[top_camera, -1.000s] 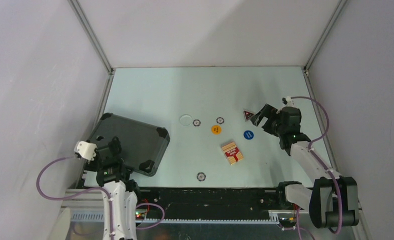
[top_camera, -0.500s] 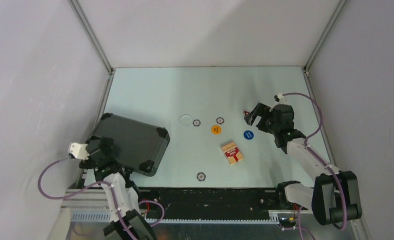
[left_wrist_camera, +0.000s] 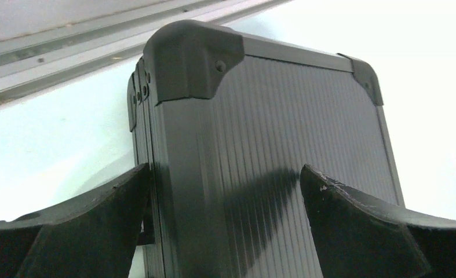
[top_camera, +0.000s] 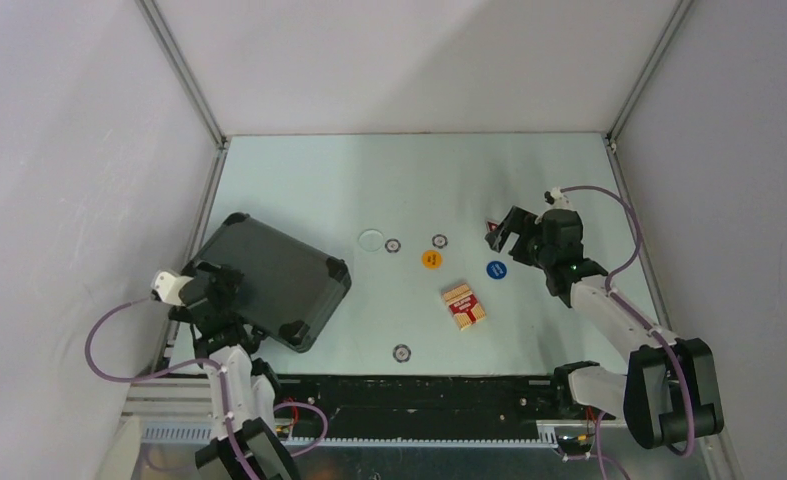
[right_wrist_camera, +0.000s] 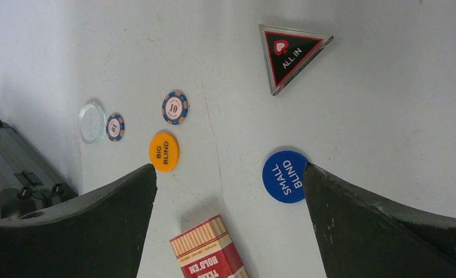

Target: Pack up texas hold em set

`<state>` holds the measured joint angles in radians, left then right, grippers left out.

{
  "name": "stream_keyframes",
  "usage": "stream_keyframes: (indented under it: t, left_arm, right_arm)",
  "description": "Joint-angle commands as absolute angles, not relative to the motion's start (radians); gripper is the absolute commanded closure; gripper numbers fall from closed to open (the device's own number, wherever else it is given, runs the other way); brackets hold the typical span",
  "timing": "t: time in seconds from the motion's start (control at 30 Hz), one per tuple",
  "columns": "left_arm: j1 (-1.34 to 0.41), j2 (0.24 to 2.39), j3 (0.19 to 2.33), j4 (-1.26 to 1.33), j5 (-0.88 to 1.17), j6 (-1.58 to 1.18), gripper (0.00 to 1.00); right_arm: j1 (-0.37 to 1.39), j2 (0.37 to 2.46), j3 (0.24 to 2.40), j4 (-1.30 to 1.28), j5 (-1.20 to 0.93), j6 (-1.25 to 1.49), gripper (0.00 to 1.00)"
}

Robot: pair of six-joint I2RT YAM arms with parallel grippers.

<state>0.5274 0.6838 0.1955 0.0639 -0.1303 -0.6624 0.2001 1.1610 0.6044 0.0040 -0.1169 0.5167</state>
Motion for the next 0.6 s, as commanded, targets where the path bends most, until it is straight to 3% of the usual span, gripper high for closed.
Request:
stream_keyframes:
  t: [0.0, 0.23, 0.57]
  left_arm:
    - [0.447, 0.643, 0.153, 0.01, 0.178, -0.748, 0.02]
    - [0.432, 0.609, 0.166, -0.031, 0.194, -0.761, 0.02]
    - [0.433, 0.622, 0.204, -0.05, 0.172, -0.75, 0.02]
  right_arm:
    - [0.232, 1.129, 0.646, 0.006, -0.086, 0.529, 0.0]
    - [0.35, 1.151, 0.678, -0.04, -0.063, 0.573, 0.0]
    - [0.707, 1.344, 0.778, 0.02, 0.014, 0.686, 0.0]
